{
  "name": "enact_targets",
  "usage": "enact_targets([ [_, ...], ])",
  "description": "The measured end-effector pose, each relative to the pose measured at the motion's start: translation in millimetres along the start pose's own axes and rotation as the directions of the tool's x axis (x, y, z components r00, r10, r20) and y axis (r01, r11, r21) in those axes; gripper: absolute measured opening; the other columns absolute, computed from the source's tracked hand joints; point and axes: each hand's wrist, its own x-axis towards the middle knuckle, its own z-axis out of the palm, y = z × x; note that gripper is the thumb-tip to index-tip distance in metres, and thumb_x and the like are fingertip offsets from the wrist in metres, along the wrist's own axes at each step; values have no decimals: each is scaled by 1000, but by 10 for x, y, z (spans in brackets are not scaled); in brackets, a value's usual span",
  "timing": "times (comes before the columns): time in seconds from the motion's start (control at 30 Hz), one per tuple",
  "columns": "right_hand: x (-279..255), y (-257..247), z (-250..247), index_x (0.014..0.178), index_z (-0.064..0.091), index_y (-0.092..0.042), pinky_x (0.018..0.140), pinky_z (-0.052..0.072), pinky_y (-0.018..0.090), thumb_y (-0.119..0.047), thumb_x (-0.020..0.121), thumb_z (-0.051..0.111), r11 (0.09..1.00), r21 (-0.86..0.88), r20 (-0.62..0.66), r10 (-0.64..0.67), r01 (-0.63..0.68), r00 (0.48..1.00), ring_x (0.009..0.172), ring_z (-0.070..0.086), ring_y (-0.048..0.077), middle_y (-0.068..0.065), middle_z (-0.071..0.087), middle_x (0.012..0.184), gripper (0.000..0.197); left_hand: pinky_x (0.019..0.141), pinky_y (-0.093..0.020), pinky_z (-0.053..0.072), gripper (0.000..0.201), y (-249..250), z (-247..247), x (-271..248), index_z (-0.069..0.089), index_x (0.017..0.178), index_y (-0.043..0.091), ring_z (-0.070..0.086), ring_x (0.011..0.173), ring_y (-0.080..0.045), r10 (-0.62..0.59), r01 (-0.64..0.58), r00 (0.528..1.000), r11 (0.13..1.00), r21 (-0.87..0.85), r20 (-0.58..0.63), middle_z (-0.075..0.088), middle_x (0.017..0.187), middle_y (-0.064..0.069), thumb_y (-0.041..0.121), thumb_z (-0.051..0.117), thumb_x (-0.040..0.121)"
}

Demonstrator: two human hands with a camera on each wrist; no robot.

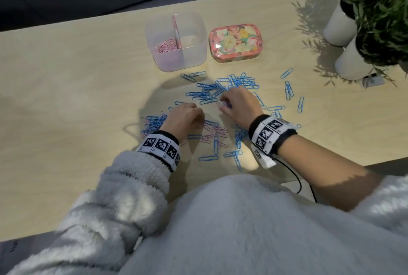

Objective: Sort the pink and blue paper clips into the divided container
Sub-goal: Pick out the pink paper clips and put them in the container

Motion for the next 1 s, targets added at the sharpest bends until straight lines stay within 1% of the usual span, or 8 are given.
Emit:
enact_targets([
  [0.27,125,35,131,86,64,-7,72,44,34,-4,81,48,997,-39,137,71,-66,988,94,58,35,17,64,98,17,81,-40,43,15,-4,64,-29,63,98,4,56,94,-33,-32,31,999,999,-38,-31,63,97,-17,9,55,86],
  [0.43,68,206,-34,83,69,-7,84,41,33,-13,85,56,954,288,-74,105,-79,992,92,55,26,13,65,93,14,77,-31,42,15,-27,36,-49,63,98,6,56,88,-24,-110,83,987,973,-216,-119,62,97,-12,5,53,86],
  [0.57,-39,326,-251,79,66,-8,59,43,15,-9,87,61,535,818,8,358,-212,934,57,53,3,6,61,75,10,79,-27,46,10,-70,-46,-34,63,95,8,56,84,-17,-267,176,956,852,-494,-121,61,93,-6,10,56,89],
  [0.67,-86,416,-300,78,60,-12,50,51,16,-8,91,55,150,945,212,392,-290,895,49,58,4,1,64,65,14,73,-22,45,7,-81,-82,-2,58,93,14,56,79,-14,-333,203,939,735,-647,-84,61,83,-1,9,54,89],
  [0.73,-102,415,-302,83,57,-10,51,55,20,-5,94,47,36,939,305,366,-341,879,46,58,8,1,59,58,16,68,-21,42,13,-58,-92,28,54,96,15,53,74,-12,-384,256,923,644,-721,-15,56,76,4,6,48,90],
  [0.87,-142,341,-244,74,51,-12,43,43,19,-8,90,29,-21,892,434,320,-451,842,44,46,11,1,43,61,28,56,-22,37,16,59,-94,57,51,81,16,47,61,-11,-372,359,910,487,-796,183,47,68,0,7,43,90],
  [0.93,-163,334,-203,64,46,-15,39,28,15,-17,91,33,12,859,484,309,-512,819,44,37,11,-1,45,55,29,54,-19,38,14,119,-51,58,49,76,16,47,56,-5,-298,332,937,613,-717,179,47,65,3,14,52,89],
  [1.0,-202,338,-136,60,46,-16,35,20,13,-21,91,45,236,823,428,341,-517,837,37,32,8,1,42,53,32,55,-21,38,11,167,15,68,53,83,17,47,57,-6,-219,267,964,793,-548,152,47,65,5,23,62,84],
])
